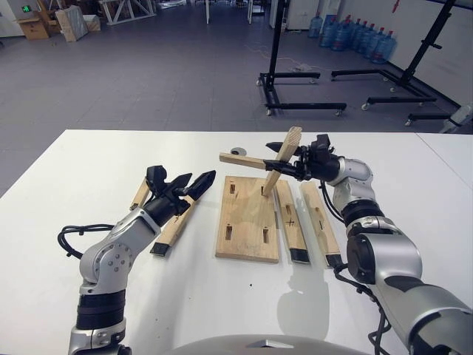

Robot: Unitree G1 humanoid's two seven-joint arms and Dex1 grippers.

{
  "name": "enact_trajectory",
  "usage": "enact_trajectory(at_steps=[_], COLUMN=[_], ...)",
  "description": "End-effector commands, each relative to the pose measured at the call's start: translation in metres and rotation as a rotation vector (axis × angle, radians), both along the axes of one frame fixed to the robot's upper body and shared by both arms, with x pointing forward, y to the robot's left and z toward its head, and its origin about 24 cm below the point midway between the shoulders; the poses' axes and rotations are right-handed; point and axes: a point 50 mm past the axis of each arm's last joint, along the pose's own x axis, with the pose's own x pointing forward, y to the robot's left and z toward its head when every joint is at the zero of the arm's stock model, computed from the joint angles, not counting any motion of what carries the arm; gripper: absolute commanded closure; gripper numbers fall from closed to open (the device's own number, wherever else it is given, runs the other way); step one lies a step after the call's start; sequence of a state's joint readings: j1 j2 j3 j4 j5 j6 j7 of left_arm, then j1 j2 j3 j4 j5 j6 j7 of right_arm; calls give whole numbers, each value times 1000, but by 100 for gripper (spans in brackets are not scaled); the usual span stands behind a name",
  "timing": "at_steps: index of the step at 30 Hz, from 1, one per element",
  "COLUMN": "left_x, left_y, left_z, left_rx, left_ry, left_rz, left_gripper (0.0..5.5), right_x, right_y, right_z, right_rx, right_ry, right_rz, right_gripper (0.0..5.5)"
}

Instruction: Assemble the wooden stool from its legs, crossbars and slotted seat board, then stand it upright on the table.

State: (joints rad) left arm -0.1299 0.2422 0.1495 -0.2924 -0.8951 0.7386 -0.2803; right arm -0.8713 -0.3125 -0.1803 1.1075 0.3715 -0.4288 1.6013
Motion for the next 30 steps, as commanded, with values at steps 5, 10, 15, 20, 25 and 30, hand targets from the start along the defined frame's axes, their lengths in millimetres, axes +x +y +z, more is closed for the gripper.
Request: enact_trajectory(at_steps=[5, 10, 15, 20, 25, 30], left_x=[-1, -2, -2, -2, -2, -2], left_y=[-6, -6, -5, -6, -8, -7], left_z=[2, 2, 2, 2, 2, 1], left_rx=[9, 8, 6, 4, 3, 2], left_ry=[-12, -8, -8, -6, -5, -1], left_rz=[-21, -20, -19, -20, -23, -19], left_gripper=[15, 15, 15, 15, 15, 15], right_x=[-3, 0, -8, -12, -10, -9], right_y=[4, -9, -13, -3, 3, 2], right_z=[-16, -34, -61, -71, -71, -69], right_rx=[-61, -100, -216, -262, -252, -202], right_ry=[135, 400, 598, 622, 616, 630], right_rz=[54, -33, -67, -32, -47, -65], right_gripper=[344, 344, 344, 344, 344, 344])
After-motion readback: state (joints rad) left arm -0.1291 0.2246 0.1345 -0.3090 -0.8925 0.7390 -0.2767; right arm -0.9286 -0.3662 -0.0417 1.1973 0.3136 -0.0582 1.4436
